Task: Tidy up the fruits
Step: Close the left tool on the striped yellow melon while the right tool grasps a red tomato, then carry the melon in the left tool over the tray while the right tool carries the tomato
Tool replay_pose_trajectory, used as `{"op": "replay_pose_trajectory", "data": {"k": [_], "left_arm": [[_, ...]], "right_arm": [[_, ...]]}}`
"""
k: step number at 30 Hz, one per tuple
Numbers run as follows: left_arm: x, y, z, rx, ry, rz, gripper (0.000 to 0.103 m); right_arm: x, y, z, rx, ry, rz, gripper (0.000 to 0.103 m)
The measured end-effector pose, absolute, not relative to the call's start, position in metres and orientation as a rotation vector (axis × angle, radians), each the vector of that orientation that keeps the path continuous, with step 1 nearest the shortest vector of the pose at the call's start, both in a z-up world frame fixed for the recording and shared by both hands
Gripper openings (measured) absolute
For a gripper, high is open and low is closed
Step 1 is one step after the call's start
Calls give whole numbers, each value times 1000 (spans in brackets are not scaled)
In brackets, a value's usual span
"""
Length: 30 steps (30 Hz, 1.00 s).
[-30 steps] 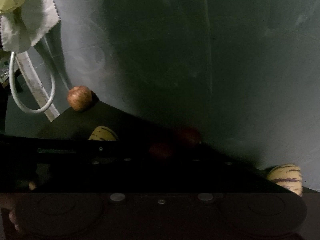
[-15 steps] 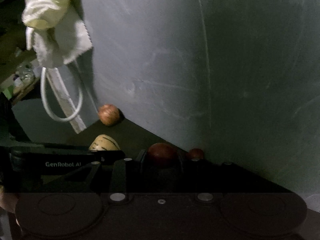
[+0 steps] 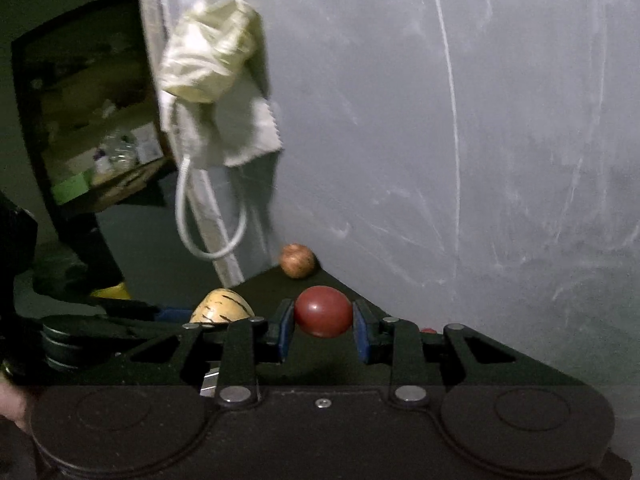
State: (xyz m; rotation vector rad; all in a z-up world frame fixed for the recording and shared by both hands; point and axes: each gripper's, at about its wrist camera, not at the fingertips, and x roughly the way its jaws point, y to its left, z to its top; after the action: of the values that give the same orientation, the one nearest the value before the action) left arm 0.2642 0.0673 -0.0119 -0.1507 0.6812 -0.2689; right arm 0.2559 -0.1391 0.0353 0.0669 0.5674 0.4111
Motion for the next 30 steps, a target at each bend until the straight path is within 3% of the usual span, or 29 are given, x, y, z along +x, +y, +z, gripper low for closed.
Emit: {"op": "replay_pose_trajectory", "data": {"k": [14, 30], "left_arm": [[156, 86, 7, -171, 638, -109, 56], [89, 115, -74, -221, 789, 32, 56]], "right_arm": [[183, -148, 74, 39, 503, 547, 33], [160, -114, 6, -68, 670, 676, 33]]}}
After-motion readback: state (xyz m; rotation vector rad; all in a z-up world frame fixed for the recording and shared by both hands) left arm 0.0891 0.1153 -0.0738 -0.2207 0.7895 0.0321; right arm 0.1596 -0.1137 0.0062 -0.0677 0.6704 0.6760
